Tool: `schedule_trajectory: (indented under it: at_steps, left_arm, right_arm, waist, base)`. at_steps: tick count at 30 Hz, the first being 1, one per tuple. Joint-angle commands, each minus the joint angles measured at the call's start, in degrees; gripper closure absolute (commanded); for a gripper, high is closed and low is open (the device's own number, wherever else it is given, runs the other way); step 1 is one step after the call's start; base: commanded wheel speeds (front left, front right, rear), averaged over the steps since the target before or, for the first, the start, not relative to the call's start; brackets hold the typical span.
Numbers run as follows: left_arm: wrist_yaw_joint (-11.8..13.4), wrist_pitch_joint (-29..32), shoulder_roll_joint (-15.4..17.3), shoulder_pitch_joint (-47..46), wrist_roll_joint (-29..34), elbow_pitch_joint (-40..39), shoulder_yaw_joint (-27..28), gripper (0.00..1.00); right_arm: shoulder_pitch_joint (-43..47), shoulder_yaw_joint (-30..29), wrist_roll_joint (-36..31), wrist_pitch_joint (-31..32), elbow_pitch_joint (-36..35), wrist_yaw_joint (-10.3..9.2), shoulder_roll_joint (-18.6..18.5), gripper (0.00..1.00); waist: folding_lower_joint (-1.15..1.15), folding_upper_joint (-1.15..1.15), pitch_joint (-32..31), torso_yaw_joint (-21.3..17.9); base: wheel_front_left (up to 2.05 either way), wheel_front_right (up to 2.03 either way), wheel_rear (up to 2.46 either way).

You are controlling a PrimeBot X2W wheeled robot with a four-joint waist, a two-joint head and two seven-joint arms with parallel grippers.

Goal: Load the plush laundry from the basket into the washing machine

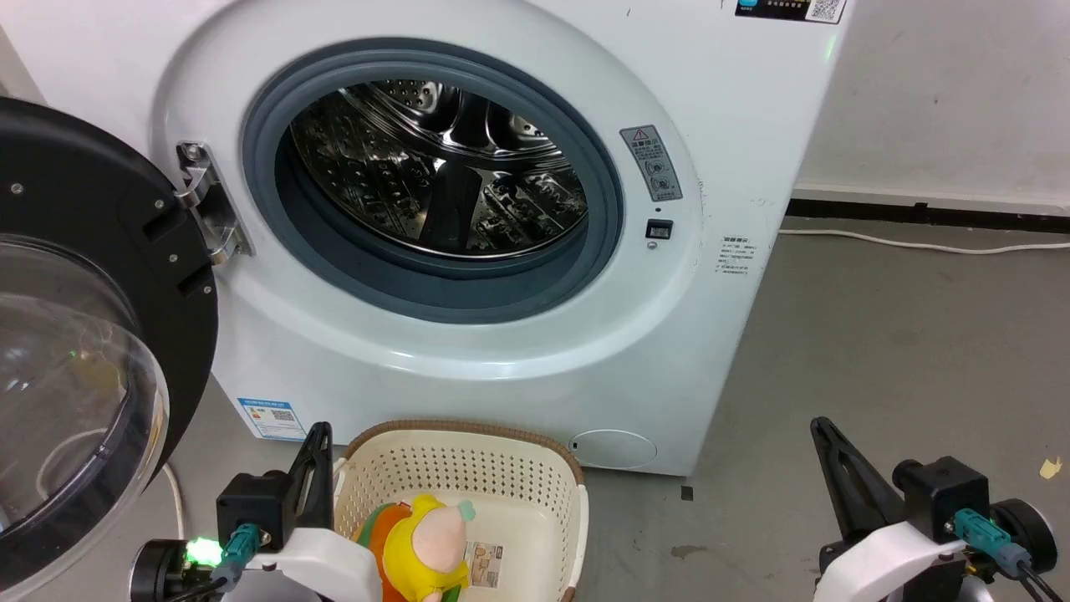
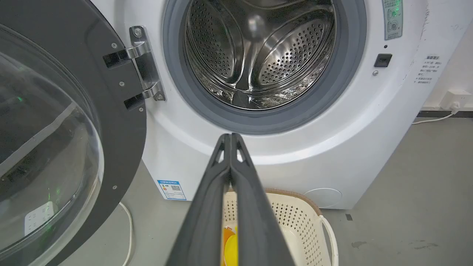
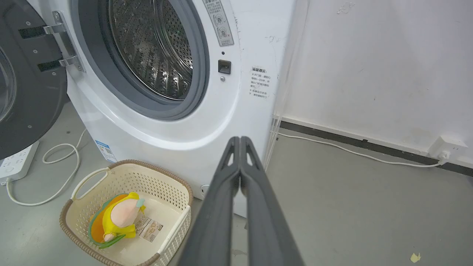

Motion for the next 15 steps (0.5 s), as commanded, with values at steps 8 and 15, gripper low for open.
schedule_trajectory:
  at_steps: [8,15]
  left_arm:
    - [-0.2,0.0,0.0,-0.9,0.1,-0.2,0.1,1.00]
    - [-0.2,0.0,0.0,-0.9,0.1,-0.2,0.1,1.00]
  right_arm:
    - [-0.7,-0.1,-0.4,0.1,-0.2,-0.05,0.0,1.00]
    - [-0.7,-0.1,-0.4,0.1,-0.2,-0.05,0.0,1.00]
  waist:
    - [0.00,0.00,0.0,0.0]
    - [0.00,0.00,0.0,0.0]
  base:
    - [0.00,0.00,0.00]
    - [0.00,0.00,0.00]
